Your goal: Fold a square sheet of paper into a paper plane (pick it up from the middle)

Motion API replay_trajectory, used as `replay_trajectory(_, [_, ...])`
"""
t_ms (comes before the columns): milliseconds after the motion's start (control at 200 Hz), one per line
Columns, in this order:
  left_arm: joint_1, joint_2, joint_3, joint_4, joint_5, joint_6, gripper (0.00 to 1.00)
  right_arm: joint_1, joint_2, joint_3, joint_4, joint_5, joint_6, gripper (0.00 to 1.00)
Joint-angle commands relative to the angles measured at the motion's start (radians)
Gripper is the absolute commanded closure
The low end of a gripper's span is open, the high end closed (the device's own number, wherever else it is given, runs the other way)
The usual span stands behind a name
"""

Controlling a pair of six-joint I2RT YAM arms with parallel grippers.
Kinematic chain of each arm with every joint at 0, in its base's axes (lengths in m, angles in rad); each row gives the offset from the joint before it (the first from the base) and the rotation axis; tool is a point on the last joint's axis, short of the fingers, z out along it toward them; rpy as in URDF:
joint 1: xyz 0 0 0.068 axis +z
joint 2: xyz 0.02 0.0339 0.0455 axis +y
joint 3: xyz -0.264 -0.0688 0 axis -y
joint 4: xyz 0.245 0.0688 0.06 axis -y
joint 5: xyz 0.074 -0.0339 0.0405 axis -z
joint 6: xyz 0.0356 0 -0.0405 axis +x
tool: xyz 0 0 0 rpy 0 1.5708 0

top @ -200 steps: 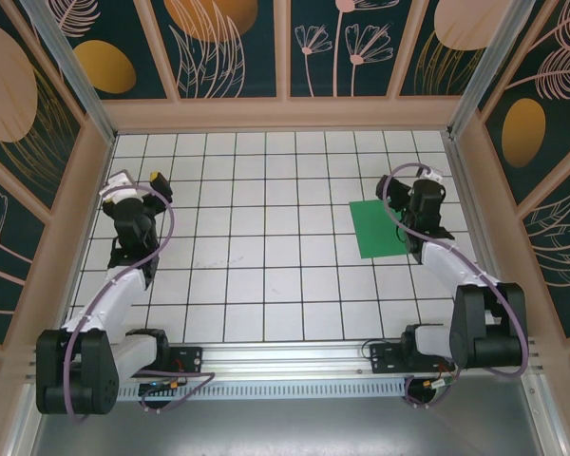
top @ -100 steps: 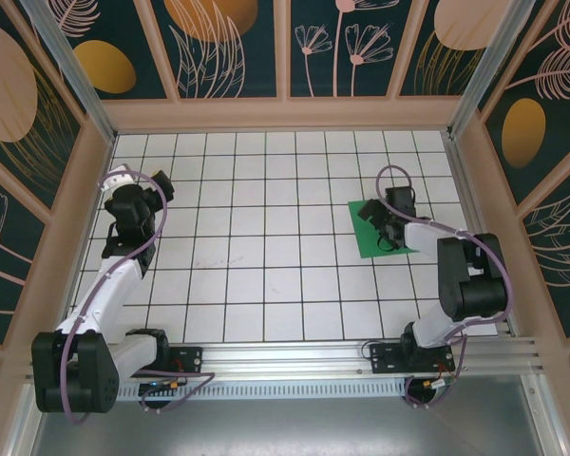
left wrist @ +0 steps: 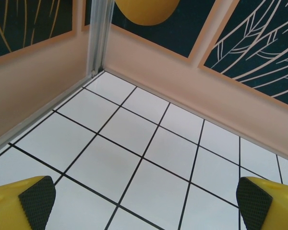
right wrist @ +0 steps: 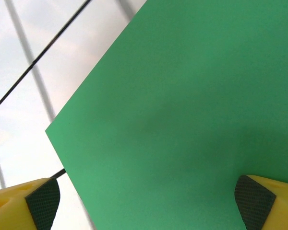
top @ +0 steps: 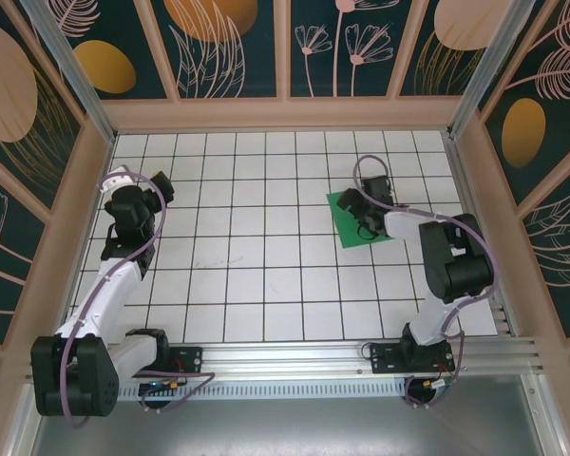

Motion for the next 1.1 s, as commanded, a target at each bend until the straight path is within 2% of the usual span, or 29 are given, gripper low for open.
replay_trajectory(0, [0.006, -0.008, 0.000, -0.009, 0.039, -0.019, 0.02, 0.129, 0.114, 0.011, -0.059, -0.144, 0.029, 0.04])
replay_trajectory(165, [0.006, 0.008, 0.020, -0.032, 0.097, -0.032, 0.01, 0.268, 0.196, 0.112, -0.122, -0.174, -0.008, 0.06])
replay_trajectory(285, [0.006, 0.017, 0.020, -0.037, 0.148, -0.052, 0.01, 0.312, 0.192, 0.210, -0.213, -0.172, -0.066, 0.06])
replay_trajectory(410, [0.006, 0.036, 0.038, -0.051, 0.209, -0.067, 0.02, 0.301, 0.163, 0.366, -0.366, -0.068, -0.240, 0.04])
replay_trajectory(525, [0.006, 0.055, 0.051, -0.064, 0.221, -0.061, 0.01, 0.288, 0.187, 0.472, -0.485, -0.071, -0.554, 0.01])
replay_trajectory(646, [0.006, 0.068, 0.054, -0.062, 0.226, -0.052, 0.01, 0.289, 0.247, 0.562, -0.620, -0.057, -0.742, 0.01])
replay_trajectory(886, [0.006, 0.104, 0.089, -0.090, 0.275, -0.054, 0.01, 0.285, 0.365, 0.696, -0.730, -0.052, -0.889, 0.01])
replay_trajectory(1091, [0.007, 0.121, 0.090, -0.092, 0.278, -0.050, 0.02, 0.271, 0.399, 0.725, -0.753, -0.034, -0.928, 0.01])
